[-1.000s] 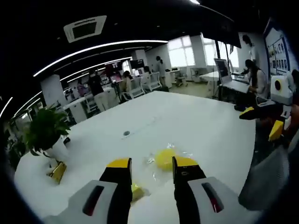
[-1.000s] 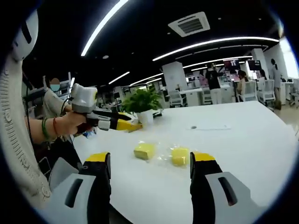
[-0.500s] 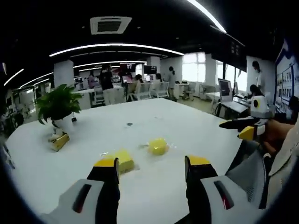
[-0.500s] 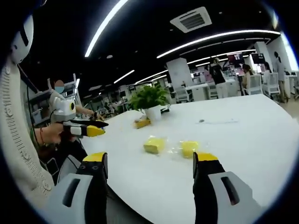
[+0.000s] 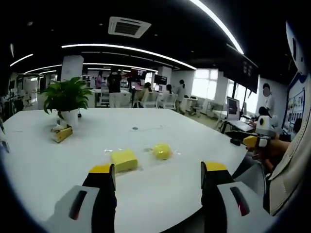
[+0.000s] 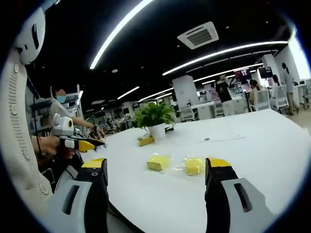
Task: Compare the silicone blocks by pressing each to a similar depth, holding the contact briefly, and releasing to observe deformation and rebound differences across the visible hardness samples.
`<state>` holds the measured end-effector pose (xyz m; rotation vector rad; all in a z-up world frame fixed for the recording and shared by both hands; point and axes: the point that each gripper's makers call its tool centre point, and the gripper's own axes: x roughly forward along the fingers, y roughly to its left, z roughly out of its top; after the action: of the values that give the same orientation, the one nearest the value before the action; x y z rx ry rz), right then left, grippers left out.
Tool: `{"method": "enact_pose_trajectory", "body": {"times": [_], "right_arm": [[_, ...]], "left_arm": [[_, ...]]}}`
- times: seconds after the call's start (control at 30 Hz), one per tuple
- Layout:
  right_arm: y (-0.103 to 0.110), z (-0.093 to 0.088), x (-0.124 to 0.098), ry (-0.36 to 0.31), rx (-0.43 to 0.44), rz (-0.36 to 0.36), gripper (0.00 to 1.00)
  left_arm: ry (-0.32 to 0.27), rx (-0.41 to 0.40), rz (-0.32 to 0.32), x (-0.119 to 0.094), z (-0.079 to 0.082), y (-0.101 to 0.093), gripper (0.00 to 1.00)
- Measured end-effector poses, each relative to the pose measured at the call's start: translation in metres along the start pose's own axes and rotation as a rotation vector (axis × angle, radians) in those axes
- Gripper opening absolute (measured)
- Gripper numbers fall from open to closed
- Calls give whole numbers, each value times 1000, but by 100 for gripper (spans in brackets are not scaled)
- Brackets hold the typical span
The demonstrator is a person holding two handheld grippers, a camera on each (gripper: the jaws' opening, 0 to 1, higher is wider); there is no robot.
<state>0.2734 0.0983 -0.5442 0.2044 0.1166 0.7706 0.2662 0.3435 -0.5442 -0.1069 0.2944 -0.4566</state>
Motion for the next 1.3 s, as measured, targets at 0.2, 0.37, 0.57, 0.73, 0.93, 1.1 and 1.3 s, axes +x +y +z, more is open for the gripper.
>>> {"method": "enact_pose_trajectory", "body": {"times": [0.2, 0.37, 0.57, 0.73, 0.93, 1.1, 1.3], "right_arm": [[-3, 5, 3, -29, 2, -11, 69], [-10, 6, 5, -31, -11, -7, 58], [-14, 7, 7, -11, -42, -9, 53], [-12, -1, 9, 30, -85, 1, 56], [-13, -12, 13, 92, -124, 4, 63], [-11, -16, 15, 114, -120, 7, 62], [-14, -16, 13, 119, -108, -4, 62]], "left_arm": [[-16, 46, -40, 5, 5, -5, 65], [-72, 44, -73, 10, 20, -10, 61], [-185, -53, -100, 9, 41, -10, 48], [-163, -31, -84, 9, 38, -7, 40], [-156, 49, -58, 9, 35, -3, 48], [-153, 74, -57, 11, 36, -5, 51], [-152, 69, -58, 12, 38, -7, 52]]}}
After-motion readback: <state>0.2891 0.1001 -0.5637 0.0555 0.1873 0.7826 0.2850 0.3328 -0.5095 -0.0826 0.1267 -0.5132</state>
